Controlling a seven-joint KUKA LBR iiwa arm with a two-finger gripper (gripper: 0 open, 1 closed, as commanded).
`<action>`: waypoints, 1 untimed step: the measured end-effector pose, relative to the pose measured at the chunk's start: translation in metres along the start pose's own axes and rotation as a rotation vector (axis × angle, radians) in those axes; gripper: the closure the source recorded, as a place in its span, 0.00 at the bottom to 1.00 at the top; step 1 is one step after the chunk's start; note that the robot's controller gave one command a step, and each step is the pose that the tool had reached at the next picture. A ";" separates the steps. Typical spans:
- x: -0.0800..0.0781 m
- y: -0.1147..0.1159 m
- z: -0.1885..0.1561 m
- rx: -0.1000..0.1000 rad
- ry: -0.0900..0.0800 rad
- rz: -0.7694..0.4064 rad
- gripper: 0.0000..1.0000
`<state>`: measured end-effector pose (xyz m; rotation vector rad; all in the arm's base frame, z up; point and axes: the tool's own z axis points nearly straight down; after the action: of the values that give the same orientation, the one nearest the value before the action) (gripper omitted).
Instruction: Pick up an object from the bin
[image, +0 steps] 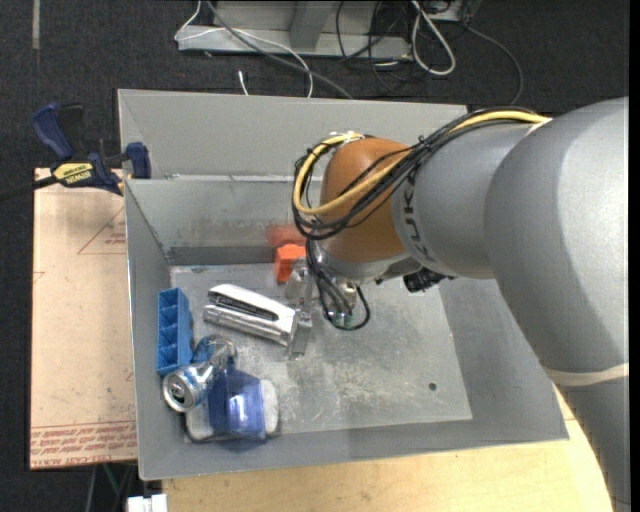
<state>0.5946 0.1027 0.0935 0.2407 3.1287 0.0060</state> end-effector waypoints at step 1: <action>0.016 0.019 -0.030 0.001 -0.005 0.017 0.00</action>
Offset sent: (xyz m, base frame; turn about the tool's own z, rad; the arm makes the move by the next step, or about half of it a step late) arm -0.0121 0.0291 0.0065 0.1222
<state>0.5818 0.1234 0.1232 0.2673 3.1216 0.0038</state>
